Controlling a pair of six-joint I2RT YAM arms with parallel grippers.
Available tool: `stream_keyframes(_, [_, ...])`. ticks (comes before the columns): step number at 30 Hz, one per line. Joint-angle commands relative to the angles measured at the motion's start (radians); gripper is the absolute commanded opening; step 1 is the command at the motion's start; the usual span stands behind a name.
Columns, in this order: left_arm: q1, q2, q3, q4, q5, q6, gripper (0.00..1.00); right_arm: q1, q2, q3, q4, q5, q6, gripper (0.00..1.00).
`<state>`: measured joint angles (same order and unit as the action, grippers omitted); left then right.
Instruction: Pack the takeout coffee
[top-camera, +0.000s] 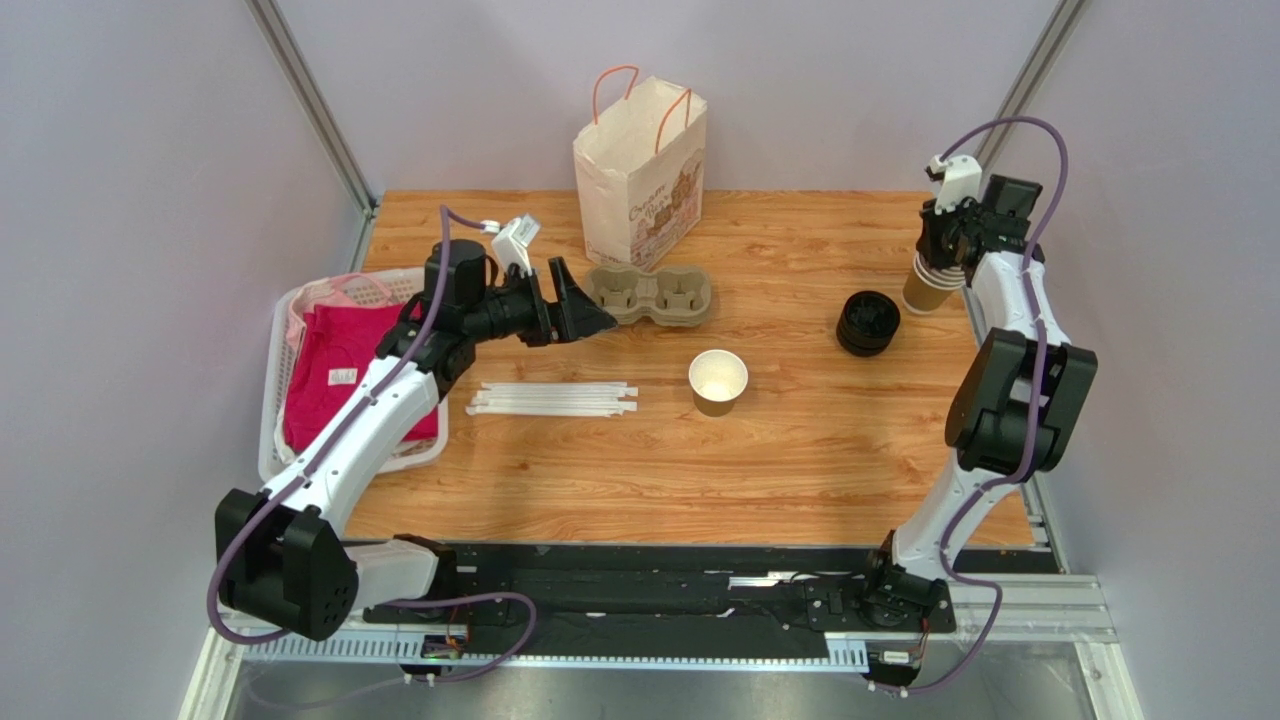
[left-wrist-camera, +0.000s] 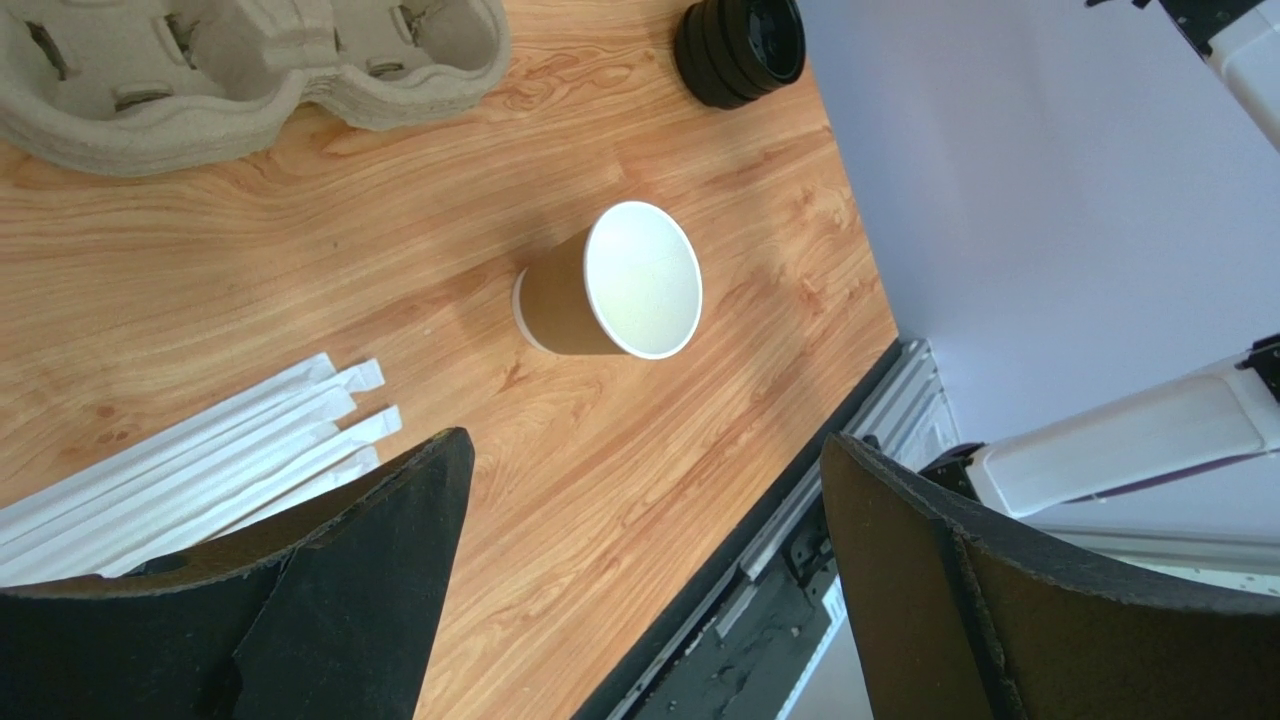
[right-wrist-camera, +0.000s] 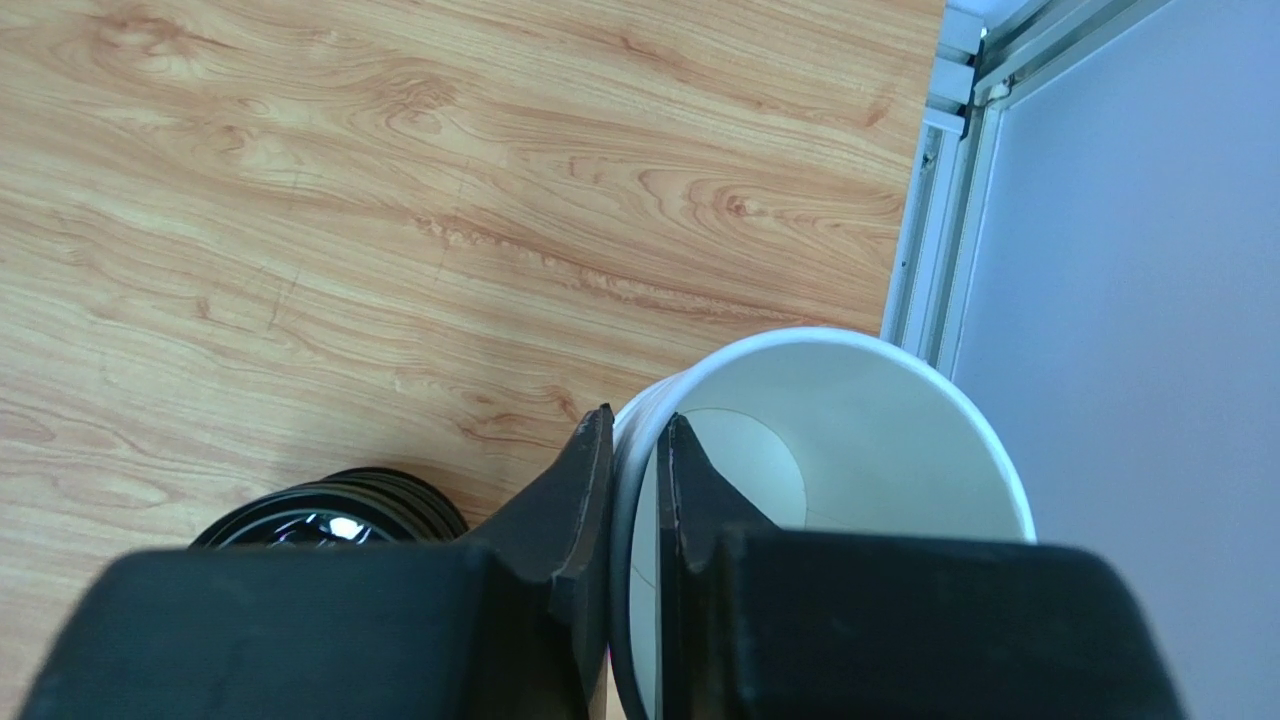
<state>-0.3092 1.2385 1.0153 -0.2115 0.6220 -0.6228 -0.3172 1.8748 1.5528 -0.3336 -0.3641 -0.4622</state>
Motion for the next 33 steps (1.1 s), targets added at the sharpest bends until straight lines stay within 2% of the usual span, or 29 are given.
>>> stream_keyframes(1, [0.010,-0.001,0.051,-0.005,0.001,0.038,0.95,0.013,0.043,0.081,0.038,0.048,0.007,0.12])
stream_keyframes(4, [0.010,-0.002,0.057,-0.028,-0.002,0.058,0.95,0.013,0.058,0.098,0.009,0.054,0.013,0.16])
stream_keyframes(8, [0.010,-0.002,0.063,-0.043,-0.001,0.074,0.94,0.015,0.069,0.139,-0.051,0.054,0.023,0.31])
stream_keyframes(13, [0.010,-0.007,0.069,-0.054,-0.004,0.081,0.94,0.015,0.046,0.165,-0.119,0.034,0.027,0.43])
stream_keyframes(19, [0.010,-0.016,0.078,-0.058,-0.007,0.089,0.94,0.015,0.003,0.263,-0.235,0.014,0.027,0.51])
stream_keyframes(21, [0.010,-0.024,0.075,-0.060,-0.013,0.092,0.94,0.017,-0.022,0.282,-0.264,-0.010,0.025,0.60])
stream_keyframes(22, [0.009,-0.027,0.075,-0.060,-0.015,0.094,0.94,0.018,-0.048,0.289,-0.277,-0.033,0.023,0.67])
stream_keyframes(23, [0.010,-0.030,0.077,-0.062,-0.016,0.098,0.94,0.021,-0.057,0.299,-0.294,-0.042,0.023,0.70])
stream_keyframes(27, [0.009,-0.034,0.092,-0.074,-0.021,0.120,0.94,0.081,-0.095,0.343,-0.482,-0.084,-0.019,0.69])
stream_keyframes(33, [0.010,-0.031,0.141,-0.129,-0.028,0.195,0.94,0.205,-0.132,0.245,-0.631,-0.029,-0.047,0.60])
